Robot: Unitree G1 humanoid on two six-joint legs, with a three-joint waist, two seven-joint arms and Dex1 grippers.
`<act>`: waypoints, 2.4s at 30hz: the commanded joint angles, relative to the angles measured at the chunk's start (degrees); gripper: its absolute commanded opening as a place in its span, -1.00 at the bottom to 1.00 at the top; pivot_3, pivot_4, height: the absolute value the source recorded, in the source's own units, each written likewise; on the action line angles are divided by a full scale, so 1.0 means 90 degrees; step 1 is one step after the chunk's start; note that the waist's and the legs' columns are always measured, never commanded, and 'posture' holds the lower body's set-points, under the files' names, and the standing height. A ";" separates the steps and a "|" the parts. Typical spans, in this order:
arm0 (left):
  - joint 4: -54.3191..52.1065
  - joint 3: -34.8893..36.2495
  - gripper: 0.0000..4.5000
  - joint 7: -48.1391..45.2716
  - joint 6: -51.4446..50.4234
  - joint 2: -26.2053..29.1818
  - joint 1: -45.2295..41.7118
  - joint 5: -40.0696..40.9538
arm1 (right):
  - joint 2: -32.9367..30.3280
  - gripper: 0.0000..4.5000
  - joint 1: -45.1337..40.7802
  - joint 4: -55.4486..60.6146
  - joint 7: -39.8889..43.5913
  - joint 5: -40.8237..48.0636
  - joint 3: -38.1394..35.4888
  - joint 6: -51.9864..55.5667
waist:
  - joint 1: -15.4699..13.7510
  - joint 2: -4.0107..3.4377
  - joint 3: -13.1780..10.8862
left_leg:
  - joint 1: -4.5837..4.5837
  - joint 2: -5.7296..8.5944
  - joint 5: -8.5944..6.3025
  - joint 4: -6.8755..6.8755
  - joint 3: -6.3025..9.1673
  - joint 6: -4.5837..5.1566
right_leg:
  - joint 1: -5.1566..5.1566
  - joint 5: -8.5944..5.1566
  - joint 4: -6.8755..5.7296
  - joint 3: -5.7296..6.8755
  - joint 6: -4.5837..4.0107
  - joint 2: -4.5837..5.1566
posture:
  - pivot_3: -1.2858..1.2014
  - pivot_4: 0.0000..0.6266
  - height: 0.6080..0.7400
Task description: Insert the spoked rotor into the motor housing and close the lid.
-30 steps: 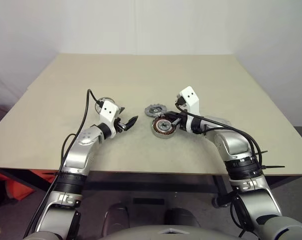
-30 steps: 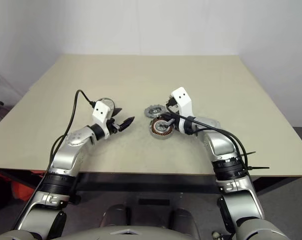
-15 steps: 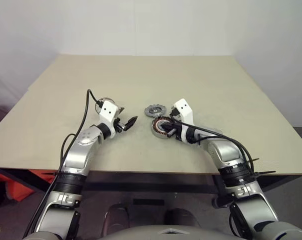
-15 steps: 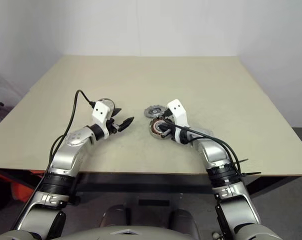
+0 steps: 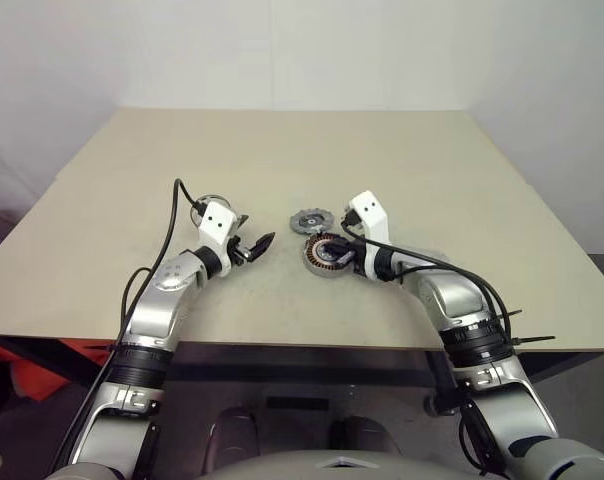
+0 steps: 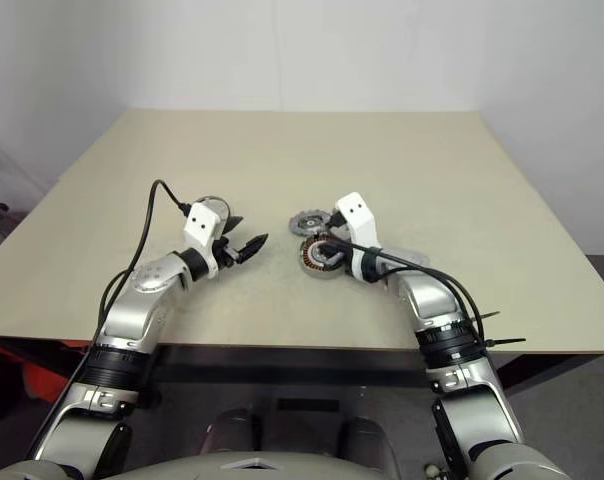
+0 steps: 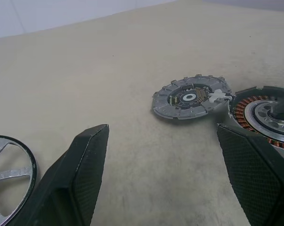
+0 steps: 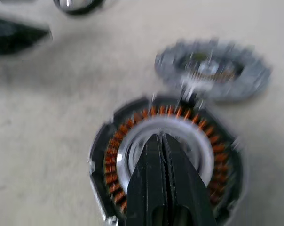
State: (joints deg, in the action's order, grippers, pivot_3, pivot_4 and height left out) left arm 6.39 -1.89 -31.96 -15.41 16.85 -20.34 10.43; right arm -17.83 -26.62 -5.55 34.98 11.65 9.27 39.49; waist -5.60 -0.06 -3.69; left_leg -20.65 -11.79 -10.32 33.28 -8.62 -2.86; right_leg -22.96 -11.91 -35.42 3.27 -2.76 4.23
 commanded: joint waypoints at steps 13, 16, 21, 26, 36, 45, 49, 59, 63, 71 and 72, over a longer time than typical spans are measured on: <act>-0.0106 0.0078 0.70 0.0029 0.0123 0.0025 -0.0107 0.0006 | -0.0072 -0.99 -0.0663 0.0598 0.0033 0.0211 -0.0309 0.0197 | 0.0005 0.0001 0.0001 | 0.0007 0.0000 0.0001 -0.0001 0.0000 -0.0001 | 0.0003 0.0001 -0.0002 -0.0001 0.0000 -0.0001 | 0.03 -1.00 1.00; -0.0110 0.0080 0.70 0.0030 0.0120 0.0024 -0.0105 0.0005 | -0.0013 -0.99 -0.0506 0.0592 0.0031 0.0186 -0.0200 0.0237 | 0.0006 0.0001 0.0001 | 0.0004 0.0000 0.0001 -0.0002 0.0000 -0.0001 | 0.0002 0.0000 0.0000 -0.0001 -0.0001 -0.0001 | 0.03 -1.00 1.00; -0.0128 0.0095 0.70 0.0041 0.0114 0.0034 -0.0087 0.0005 | 0.0101 -0.99 0.0069 0.0082 -0.0036 -0.0079 0.0209 0.0154 | -0.0002 0.0001 0.0001 | 0.0002 0.0000 0.0000 -0.0003 0.0000 0.0000 | 0.0002 0.0000 0.0003 -0.0001 -0.0001 0.0000 | 0.03 -1.00 1.00; -0.0166 0.0097 0.70 0.0051 0.0102 0.0041 -0.0059 0.0002 | 0.0150 -0.99 -0.0053 0.0089 -0.0138 -0.0043 0.0026 0.0054 | 0.0009 0.0003 0.0006 | 0.0043 0.0000 -0.0001 -0.0004 -0.0001 0.0001 | 0.0035 -0.0024 0.0003 -0.0003 0.0041 0.0000 | 0.03 -1.00 1.00; -0.0112 0.0085 0.70 0.0043 0.0118 0.0028 -0.0095 -0.0004 | -0.0064 -0.99 -0.0514 0.0351 -0.0011 0.0066 -0.0196 0.0110 | 0.0007 0.0002 0.0006 | 0.0048 0.0000 0.0000 -0.0013 -0.0001 -0.0001 | 0.0036 -0.0023 0.0002 -0.0005 0.0038 -0.0001 | 0.03 -1.00 1.00; -0.0145 0.0098 0.70 0.0063 0.0103 0.0035 -0.0072 -0.0001 | -0.0164 -0.99 -0.0125 0.0240 0.0001 -0.0174 0.0091 0.0167 | 0.0003 0.0002 0.0006 | 0.0025 0.0001 -0.0001 -0.0020 -0.0002 0.0000 | 0.0021 -0.0005 0.0015 -0.0004 0.0006 -0.0001 | 0.03 -1.00 1.00; -0.0107 0.0108 0.70 0.0062 0.0106 0.0054 -0.0082 0.0000 | -0.0229 -0.99 -0.0268 -0.0037 -0.0168 -0.0335 0.0034 0.0131 | 0.0005 0.0002 0.0006 | 0.0031 0.0001 0.0000 -0.0019 -0.0002 0.0000 | 0.0023 -0.0019 0.0013 -0.0004 0.0031 0.0000 | 0.03 -1.00 1.00; -0.0050 0.0116 0.70 0.0076 0.0128 0.0068 -0.0128 -0.0008 | -0.0283 -0.99 -0.0460 -0.0311 -0.0279 -0.0414 -0.0062 -0.0057 | -0.0001 0.0002 0.0006 | 0.0040 0.0002 0.0000 -0.0019 -0.0002 -0.0001 | 0.0033 -0.0025 0.0011 -0.0004 0.0042 0.0000 | 0.03 -1.00 1.00; -0.0063 0.0114 0.70 0.0083 0.0137 0.0067 -0.0098 -0.0010 | -0.0259 -0.99 -0.0519 0.0112 -0.0138 -0.0143 -0.0212 0.0065 | 0.0000 0.0002 0.0006 | 0.0040 0.0001 0.0000 -0.0019 -0.0002 -0.0001 | 0.0033 -0.0025 0.0011 -0.0004 0.0042 0.0000 | 0.03 -1.00 1.00; 0.0015 0.0109 0.70 0.0072 0.0162 0.0059 -0.0132 -0.0014 | -0.0527 -0.99 -0.0268 0.1222 0.0289 0.0110 0.0018 0.0553 | -0.0001 0.0002 0.0006 | 0.0023 0.0001 -0.0002 -0.0020 -0.0002 0.0002 | 0.0018 -0.0006 0.0016 -0.0004 0.0008 -0.0001 | 0.03 -1.00 1.00; 0.0027 0.0109 0.70 0.0071 0.0169 0.0058 -0.0139 -0.0014 | -0.0534 -0.99 -0.0220 0.1264 0.0296 0.0097 0.0057 0.0580 | -0.0001 0.0002 0.0005 | 0.0023 0.0001 -0.0001 -0.0020 -0.0002 0.0001 | 0.0019 -0.0006 0.0019 -0.0004 0.0008 -0.0001 | 0.03 -1.00 1.00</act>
State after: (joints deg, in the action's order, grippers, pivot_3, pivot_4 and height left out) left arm 7.51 -1.74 -31.49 -15.31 17.16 -20.25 10.18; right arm -22.30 -28.52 3.33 37.29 11.51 9.38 44.27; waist -5.61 -0.05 -3.64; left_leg -20.44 -11.78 -10.34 33.09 -8.64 -2.85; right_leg -22.79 -11.97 -35.24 3.24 -2.68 4.23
